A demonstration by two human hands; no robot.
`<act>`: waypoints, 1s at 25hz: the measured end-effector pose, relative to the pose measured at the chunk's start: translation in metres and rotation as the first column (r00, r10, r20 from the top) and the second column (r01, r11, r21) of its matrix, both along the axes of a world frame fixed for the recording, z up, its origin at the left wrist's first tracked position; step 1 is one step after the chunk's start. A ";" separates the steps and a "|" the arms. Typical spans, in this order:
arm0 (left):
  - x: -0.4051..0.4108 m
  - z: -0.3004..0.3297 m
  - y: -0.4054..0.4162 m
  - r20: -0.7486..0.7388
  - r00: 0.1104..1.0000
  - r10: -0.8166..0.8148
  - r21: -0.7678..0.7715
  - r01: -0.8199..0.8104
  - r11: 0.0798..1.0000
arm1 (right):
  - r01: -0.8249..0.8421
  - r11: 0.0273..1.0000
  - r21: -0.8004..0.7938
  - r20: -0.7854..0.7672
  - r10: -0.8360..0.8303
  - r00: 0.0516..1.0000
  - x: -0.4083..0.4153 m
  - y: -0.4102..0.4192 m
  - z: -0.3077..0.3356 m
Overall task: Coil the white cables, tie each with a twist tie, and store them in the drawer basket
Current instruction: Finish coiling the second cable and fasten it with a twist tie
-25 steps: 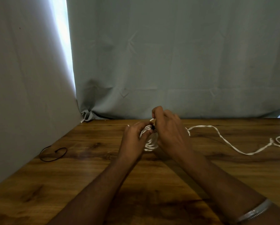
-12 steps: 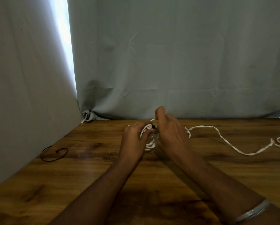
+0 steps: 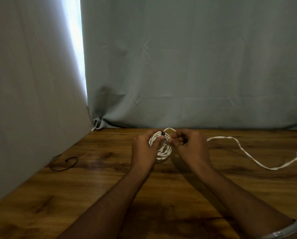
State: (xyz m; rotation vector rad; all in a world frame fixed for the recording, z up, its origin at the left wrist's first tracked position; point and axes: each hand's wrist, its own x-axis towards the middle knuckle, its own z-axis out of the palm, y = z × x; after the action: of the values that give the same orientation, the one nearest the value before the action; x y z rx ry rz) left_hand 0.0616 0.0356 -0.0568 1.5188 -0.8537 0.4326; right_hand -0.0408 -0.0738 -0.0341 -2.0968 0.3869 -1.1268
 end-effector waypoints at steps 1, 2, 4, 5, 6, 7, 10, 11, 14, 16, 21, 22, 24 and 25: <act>0.001 0.000 -0.001 -0.007 1.000 -0.006 -0.012 0.006 1.000 | 0.006 1.000 -0.016 -0.004 -0.006 1.000 0.001 0.000 -0.001; 0.002 -0.001 -0.001 -0.016 1.000 -0.014 -0.025 0.014 1.000 | 0.007 1.000 -0.005 0.007 -0.007 1.000 0.001 -0.001 -0.001; 0.002 -0.002 -0.002 -0.035 0.999 -0.031 -0.034 0.030 0.999 | -0.005 0.998 0.058 0.082 0.000 0.997 0.001 -0.003 0.000; 0.002 -0.002 -0.002 -0.034 0.999 -0.035 -0.025 0.034 0.999 | -0.020 0.998 0.067 0.147 0.010 0.989 0.001 -0.003 0.001; 0.003 -0.003 -0.002 -0.026 0.999 -0.038 -0.012 0.038 0.999 | -0.042 0.997 0.059 0.210 0.029 0.977 0.001 -0.002 0.003; 0.002 -0.002 -0.003 -0.028 0.998 -0.054 -0.014 0.053 0.998 | -0.079 0.996 0.047 0.254 0.065 0.965 -0.001 0.000 0.005; -0.005 0.002 -0.005 -0.254 0.941 -0.224 -0.186 0.180 0.966 | -0.232 0.972 0.033 0.249 0.217 0.944 -0.003 0.008 0.008; -0.006 0.004 -0.005 -0.362 0.884 -0.296 -0.273 0.202 0.940 | -0.261 0.965 0.026 0.229 0.248 0.941 -0.002 0.008 0.008; -0.003 0.009 -0.004 -0.542 0.748 -0.383 -0.416 0.157 0.896 | -0.276 0.960 -0.044 0.211 0.279 0.937 -0.001 -0.002 0.009; 0.000 0.009 -0.003 -0.576 0.709 -0.406 -0.444 0.145 0.884 | -0.288 0.953 -0.094 0.182 0.301 0.936 -0.001 -0.008 0.010; 0.000 0.009 -0.002 -0.587 0.696 -0.414 -0.422 0.173 0.890 | -0.300 0.922 -0.244 0.099 0.331 0.938 -0.004 -0.020 0.013; -0.001 0.010 -0.001 -0.580 0.705 -0.408 -0.400 0.189 0.897 | -0.282 0.914 -0.293 0.080 0.317 0.945 -0.005 -0.023 0.013; -0.004 0.011 0.000 -0.576 0.713 -0.401 -0.354 0.224 0.908 | -0.249 0.878 -0.408 0.008 0.276 0.961 -0.006 -0.027 0.012; -0.004 0.010 0.000 -0.580 0.710 -0.399 -0.334 0.240 0.912 | -0.237 0.852 -0.466 -0.038 0.249 0.968 -0.006 -0.028 0.011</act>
State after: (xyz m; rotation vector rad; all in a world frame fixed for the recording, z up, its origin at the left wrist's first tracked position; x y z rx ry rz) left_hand 0.0572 0.0357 -0.0464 1.1385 -0.4767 -0.2483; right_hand -0.0465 -0.1019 -0.0234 -2.4567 -0.1890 -1.1733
